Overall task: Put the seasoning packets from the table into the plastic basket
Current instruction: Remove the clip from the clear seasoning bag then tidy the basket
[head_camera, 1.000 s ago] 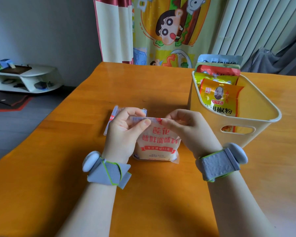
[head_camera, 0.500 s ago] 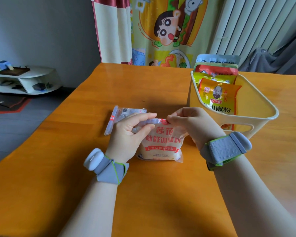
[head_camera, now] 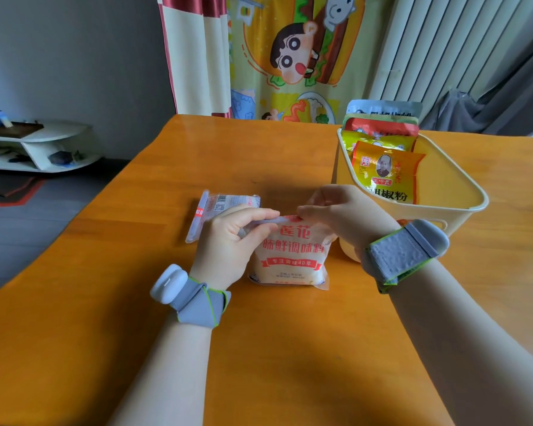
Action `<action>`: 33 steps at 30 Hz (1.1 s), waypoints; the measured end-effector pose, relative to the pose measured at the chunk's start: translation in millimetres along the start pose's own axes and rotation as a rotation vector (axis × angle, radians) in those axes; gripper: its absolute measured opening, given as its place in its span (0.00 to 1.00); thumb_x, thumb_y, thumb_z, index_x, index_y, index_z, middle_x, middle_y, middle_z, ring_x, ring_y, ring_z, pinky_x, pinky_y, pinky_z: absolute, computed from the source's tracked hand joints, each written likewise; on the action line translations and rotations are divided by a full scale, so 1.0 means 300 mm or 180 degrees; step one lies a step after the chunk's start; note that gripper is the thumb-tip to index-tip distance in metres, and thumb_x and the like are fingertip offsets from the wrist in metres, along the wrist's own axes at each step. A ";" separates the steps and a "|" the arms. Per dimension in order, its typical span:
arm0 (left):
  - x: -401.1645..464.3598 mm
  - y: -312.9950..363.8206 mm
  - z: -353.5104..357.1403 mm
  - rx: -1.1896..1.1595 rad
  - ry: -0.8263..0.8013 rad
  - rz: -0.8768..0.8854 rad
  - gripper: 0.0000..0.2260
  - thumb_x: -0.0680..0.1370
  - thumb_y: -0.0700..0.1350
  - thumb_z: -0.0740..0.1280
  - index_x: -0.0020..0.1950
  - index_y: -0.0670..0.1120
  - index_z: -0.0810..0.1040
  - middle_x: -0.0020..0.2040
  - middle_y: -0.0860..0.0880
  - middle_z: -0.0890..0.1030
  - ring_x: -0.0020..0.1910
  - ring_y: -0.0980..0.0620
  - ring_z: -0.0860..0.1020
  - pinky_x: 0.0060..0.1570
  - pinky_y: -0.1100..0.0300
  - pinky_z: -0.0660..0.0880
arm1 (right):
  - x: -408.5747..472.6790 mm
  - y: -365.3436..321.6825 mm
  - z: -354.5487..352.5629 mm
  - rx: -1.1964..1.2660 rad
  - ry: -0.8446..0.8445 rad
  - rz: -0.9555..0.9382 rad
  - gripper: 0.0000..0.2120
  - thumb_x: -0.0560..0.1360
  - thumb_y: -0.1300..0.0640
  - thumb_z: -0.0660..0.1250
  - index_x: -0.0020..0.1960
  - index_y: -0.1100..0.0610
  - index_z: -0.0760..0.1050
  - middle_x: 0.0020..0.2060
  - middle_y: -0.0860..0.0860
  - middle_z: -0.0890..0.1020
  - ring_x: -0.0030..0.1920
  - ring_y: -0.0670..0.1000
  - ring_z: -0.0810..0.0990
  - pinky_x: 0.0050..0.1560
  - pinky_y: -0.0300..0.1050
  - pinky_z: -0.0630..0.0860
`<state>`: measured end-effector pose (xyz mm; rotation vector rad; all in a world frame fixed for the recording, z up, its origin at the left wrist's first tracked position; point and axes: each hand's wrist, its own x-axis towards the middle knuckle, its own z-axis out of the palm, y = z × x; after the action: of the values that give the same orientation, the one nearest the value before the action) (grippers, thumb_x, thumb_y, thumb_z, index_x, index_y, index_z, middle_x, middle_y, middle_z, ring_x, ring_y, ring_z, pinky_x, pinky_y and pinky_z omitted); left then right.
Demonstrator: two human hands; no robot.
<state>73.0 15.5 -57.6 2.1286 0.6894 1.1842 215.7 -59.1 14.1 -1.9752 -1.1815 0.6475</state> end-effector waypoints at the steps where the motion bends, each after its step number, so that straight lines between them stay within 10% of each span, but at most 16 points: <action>1: 0.000 0.001 0.000 0.0049 -0.0004 0.0017 0.07 0.74 0.43 0.67 0.50 0.46 0.82 0.44 0.56 0.79 0.46 0.73 0.75 0.43 0.79 0.72 | -0.003 0.002 0.001 -0.0134 0.0043 -0.0129 0.08 0.72 0.53 0.67 0.37 0.56 0.74 0.45 0.58 0.84 0.46 0.57 0.83 0.50 0.54 0.81; 11: -0.006 0.016 0.003 0.0020 0.0005 -0.0166 0.04 0.74 0.41 0.67 0.45 0.49 0.82 0.40 0.66 0.75 0.46 0.76 0.73 0.40 0.81 0.71 | -0.014 0.024 -0.015 -0.0714 -0.0117 -0.0725 0.05 0.71 0.53 0.69 0.40 0.54 0.77 0.33 0.46 0.77 0.33 0.41 0.73 0.30 0.28 0.70; 24: 0.004 0.028 -0.015 -0.1207 0.0154 -0.0701 0.16 0.73 0.38 0.68 0.38 0.61 0.81 0.37 0.62 0.83 0.44 0.58 0.81 0.42 0.65 0.79 | -0.010 0.048 0.031 -0.0721 0.0306 -0.1284 0.05 0.75 0.55 0.64 0.41 0.54 0.75 0.33 0.43 0.72 0.34 0.41 0.69 0.33 0.27 0.65; 33: -0.003 0.045 -0.014 -0.1417 0.0093 -0.0831 0.14 0.75 0.36 0.65 0.39 0.56 0.79 0.34 0.61 0.82 0.37 0.63 0.80 0.40 0.70 0.76 | -0.024 0.052 0.045 0.0426 -0.0324 -0.0355 0.12 0.77 0.54 0.61 0.39 0.58 0.76 0.38 0.56 0.81 0.37 0.50 0.78 0.35 0.36 0.74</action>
<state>70.9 6.6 -46.7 1.6041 0.6250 1.1057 211.0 -65.8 -6.1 -1.7698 -1.2661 0.7568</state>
